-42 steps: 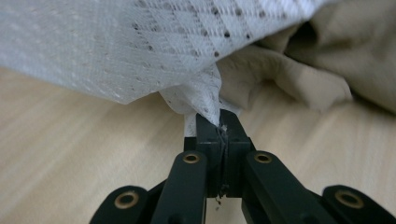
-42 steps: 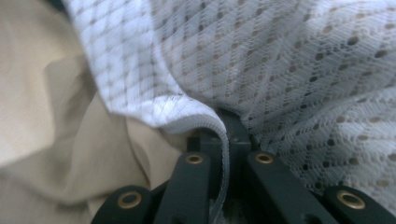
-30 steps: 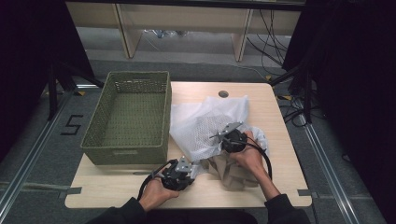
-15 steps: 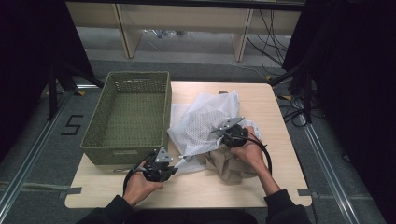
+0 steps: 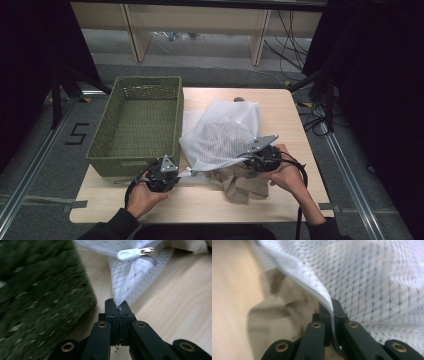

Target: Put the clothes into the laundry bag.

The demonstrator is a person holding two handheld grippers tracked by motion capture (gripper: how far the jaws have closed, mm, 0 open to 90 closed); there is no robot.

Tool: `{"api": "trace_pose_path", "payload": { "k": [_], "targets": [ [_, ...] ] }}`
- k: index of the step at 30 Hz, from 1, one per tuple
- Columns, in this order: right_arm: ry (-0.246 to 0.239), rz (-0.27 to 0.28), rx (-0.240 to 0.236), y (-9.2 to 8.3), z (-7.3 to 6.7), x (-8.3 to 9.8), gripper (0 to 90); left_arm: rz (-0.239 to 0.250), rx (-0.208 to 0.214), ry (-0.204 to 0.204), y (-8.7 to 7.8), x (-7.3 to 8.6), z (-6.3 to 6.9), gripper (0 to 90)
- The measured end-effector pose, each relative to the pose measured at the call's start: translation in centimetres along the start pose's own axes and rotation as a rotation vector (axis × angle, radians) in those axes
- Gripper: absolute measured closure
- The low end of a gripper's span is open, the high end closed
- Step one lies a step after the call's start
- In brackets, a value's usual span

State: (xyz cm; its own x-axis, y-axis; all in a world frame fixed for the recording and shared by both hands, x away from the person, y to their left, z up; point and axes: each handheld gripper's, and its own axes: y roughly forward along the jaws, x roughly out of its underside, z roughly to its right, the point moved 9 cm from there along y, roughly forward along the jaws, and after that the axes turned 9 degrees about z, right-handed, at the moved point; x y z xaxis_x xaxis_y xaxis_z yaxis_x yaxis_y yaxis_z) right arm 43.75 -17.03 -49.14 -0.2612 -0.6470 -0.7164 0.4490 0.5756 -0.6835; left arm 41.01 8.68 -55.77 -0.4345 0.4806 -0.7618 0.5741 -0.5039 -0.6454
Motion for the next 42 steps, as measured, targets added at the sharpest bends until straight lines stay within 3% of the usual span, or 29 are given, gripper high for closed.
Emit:
{"api": "trace_pose_path", "payload": {
  "k": [1, 2, 6, 9, 11, 13, 15, 17, 18, 20, 22, 24, 25, 26, 29, 31, 32, 35, 36, 38, 40, 42],
  "targets": [
    [-0.014, 0.001, -0.029, -0.4, -0.5, -0.2, 90.0, -0.001, -0.017, 0.016, 0.0, 0.0, -0.3, 88.4],
    [-0.009, 0.015, -0.035, -0.5, -1.0, -0.4, 90.0, 0.003, -0.030, 0.000, 0.0, -0.1, -0.3, 88.2],
    [-0.018, 0.032, -0.064, -1.3, -2.1, -1.0, 90.0, 0.016, -0.032, -0.007, -0.2, -0.4, -0.7, 87.8],
    [-0.012, 0.032, -0.076, -1.2, -2.2, -1.1, 90.0, 0.016, -0.041, -0.020, -0.1, -0.2, -0.5, 84.6],
    [0.002, 0.020, -0.068, -1.0, -2.0, -0.8, 90.0, 0.019, -0.022, -0.052, -0.5, -0.3, 0.0, 80.9],
    [0.005, 0.021, -0.068, -0.7, -1.7, -0.6, 90.0, 0.029, 0.005, -0.071, -1.2, -0.5, 1.1, 76.3],
    [0.007, 0.027, -0.062, -0.5, -1.4, -0.6, 90.0, 0.036, 0.029, -0.086, -2.2, -0.7, 2.6, 65.6],
    [0.022, 0.026, -0.057, -0.5, -1.2, -0.6, 90.0, 0.060, 0.066, -0.106, -2.9, -1.1, 4.5, 57.6],
    [0.022, 0.026, -0.057, -0.5, -1.2, -0.6, 90.0, 0.064, 0.090, -0.095, -3.0, -1.3, 5.6, 53.6],
    [0.017, 0.026, -0.055, -0.4, -1.1, -0.8, 90.0, 0.085, 0.154, -0.104, -2.7, -1.9, 8.3, 46.5],
    [0.013, 0.033, -0.048, -0.3, -1.2, -1.1, 90.0, 0.060, 0.209, -0.109, -1.7, -2.3, 10.6, 40.9],
    [0.015, 0.030, -0.063, -0.3, -1.4, -1.2, 90.0, 0.076, 0.205, -0.071, -0.1, -3.2, 12.0, 34.6],
    [0.025, 0.026, -0.052, -0.3, -1.3, -1.3, 90.0, 0.072, 0.240, -0.078, 0.8, -3.6, 13.0, 33.5],
    [0.022, 0.028, -0.048, -0.3, -1.3, -1.4, 90.0, 0.060, 0.247, -0.046, 1.8, -3.9, 13.3, 30.6],
    [0.003, 0.034, -0.057, -0.2, -1.3, -1.4, 90.0, 0.043, 0.248, -0.104, 4.3, -4.8, 14.6, 23.8],
    [0.020, 0.033, -0.043, -0.4, -1.1, -1.4, 90.0, 0.040, 0.229, -0.094, 5.7, -5.3, 15.0, 21.9],
    [0.000, 0.029, -0.046, -0.4, -0.9, -1.3, 90.0, 0.036, 0.213, -0.096, 6.4, -5.5, 15.0, 21.1],
    [0.016, 0.024, -0.065, -0.5, -1.1, -1.2, 90.0, 0.063, 0.142, -0.097, 8.4, -6.4, 14.7, 17.9],
    [0.016, 0.026, -0.064, -0.5, -1.1, -1.2, 90.0, 0.077, 0.123, -0.074, 8.9, -6.7, 14.3, 22.6],
    [0.009, 0.032, -0.047, -0.4, -1.0, -1.3, 90.0, 0.116, 0.092, -0.017, 9.8, -7.1, 13.6, 48.3],
    [0.013, 0.034, -0.051, -0.6, -1.0, -1.3, 90.0, 0.158, 0.061, 0.006, 10.1, -7.8, 12.8, 71.2],
    [0.011, 0.041, -0.039, -0.8, -0.8, -1.4, 90.0, 0.197, 0.027, -0.002, 9.9, -8.5, 11.9, 80.9]
  ]
}}
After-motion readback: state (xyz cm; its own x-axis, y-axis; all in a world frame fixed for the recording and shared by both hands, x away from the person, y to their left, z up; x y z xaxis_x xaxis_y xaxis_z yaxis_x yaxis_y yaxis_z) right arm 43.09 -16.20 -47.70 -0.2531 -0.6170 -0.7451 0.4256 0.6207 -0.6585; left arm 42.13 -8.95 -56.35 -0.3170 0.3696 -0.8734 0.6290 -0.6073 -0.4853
